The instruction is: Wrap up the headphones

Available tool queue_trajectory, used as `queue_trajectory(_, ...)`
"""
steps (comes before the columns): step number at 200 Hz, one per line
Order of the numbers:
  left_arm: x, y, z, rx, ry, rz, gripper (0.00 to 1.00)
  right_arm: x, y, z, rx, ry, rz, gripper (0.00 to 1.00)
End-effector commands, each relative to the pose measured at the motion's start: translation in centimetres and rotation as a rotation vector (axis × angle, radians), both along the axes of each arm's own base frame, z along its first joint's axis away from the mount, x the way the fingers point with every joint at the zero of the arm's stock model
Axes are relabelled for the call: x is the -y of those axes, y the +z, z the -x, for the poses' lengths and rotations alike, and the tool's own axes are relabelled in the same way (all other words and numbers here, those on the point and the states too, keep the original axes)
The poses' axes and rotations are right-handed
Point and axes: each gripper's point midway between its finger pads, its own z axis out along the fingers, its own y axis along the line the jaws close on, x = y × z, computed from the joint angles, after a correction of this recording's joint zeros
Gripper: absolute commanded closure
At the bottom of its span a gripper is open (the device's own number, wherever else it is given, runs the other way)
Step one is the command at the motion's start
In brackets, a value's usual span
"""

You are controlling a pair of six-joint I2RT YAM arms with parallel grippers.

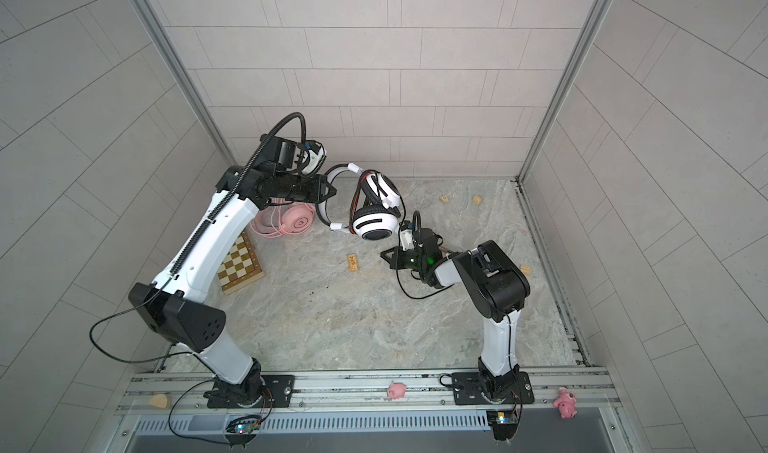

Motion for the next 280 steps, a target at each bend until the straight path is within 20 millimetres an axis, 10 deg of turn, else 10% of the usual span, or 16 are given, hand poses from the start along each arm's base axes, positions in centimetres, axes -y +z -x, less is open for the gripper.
queue_trajectory(1, -0.8, 3.9, -2.0, 0.066, 0.139, 0.177, 1.00, -0.1, 0.0, 1.8, -0.002, 0.013, 0.049, 1.00)
queue_trajectory(104, -6.1, 8.4, -4.0, 0.226, 0.389, 0.342, 1.00, -3.1, -2.2, 11.6, -0.063, 0.211, 0.314, 1.00)
queue_trajectory(174, -10.1, 6.4, -4.6, 0.248, 0.601, 0.248, 1.00, -3.5, 0.4, 14.6, 0.011, 0.312, 0.494, 0.98)
queue_trajectory(280, -17.0, -1.9, -4.7, 0.217, 0.935, -0.068, 1.00, -3.0, 13.3, 14.2, 0.290, 0.269, 0.474, 0.96)
